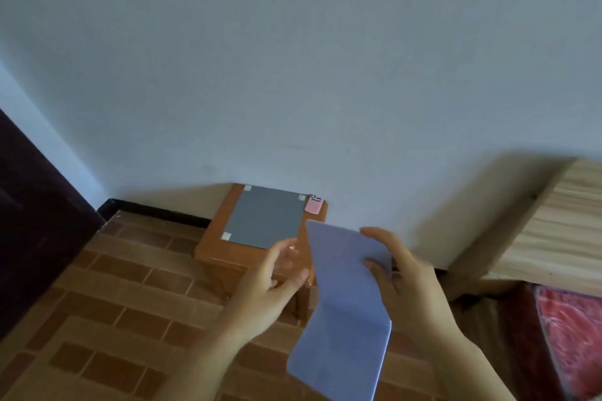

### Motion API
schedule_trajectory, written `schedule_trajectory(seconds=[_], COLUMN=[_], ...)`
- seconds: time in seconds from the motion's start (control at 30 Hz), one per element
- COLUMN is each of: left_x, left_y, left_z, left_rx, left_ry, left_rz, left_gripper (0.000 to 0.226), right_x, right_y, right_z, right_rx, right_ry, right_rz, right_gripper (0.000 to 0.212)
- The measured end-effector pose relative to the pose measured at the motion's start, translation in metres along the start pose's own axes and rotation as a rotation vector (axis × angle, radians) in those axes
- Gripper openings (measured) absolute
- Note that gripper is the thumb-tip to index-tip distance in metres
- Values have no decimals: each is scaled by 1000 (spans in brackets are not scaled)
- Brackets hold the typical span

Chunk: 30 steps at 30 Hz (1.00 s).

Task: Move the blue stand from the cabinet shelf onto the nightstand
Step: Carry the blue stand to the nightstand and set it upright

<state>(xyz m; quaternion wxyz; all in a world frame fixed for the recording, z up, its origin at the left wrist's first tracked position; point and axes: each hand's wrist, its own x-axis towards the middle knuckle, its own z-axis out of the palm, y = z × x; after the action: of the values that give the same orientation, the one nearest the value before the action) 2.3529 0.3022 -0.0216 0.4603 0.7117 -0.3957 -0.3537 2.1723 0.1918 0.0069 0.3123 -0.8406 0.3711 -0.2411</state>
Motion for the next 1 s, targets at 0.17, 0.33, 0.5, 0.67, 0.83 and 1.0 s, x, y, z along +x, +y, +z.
schedule_trajectory(seconds=[0.17, 0.33, 0.5, 0.67, 0.83, 1.0], left_x=[59, 134, 210, 266, 290, 313], left_y=[-8, -7, 3, 6, -5, -18], left_z=[-19, -32, -42, -56, -84, -119], left_rx=[5, 39, 84, 90, 79, 69], left_ry=[71, 116, 96, 126, 184, 201], left_rz=[-36, -37, -93, -163, -189, -172], left_gripper=[40, 41, 42, 48, 50, 44], right_x=[71, 153, 238, 302, 342, 363], right_y=[7, 28, 53, 70, 64, 42], right_z=[20, 36, 47, 63, 88, 109], right_rx=[38, 66, 95, 116, 121, 152], right_ry=[-101, -145, -147, -168, -222, -211], right_rz=[-66, -98, -125, -119, -119, -99], right_gripper=[55, 52, 43, 39, 39, 38])
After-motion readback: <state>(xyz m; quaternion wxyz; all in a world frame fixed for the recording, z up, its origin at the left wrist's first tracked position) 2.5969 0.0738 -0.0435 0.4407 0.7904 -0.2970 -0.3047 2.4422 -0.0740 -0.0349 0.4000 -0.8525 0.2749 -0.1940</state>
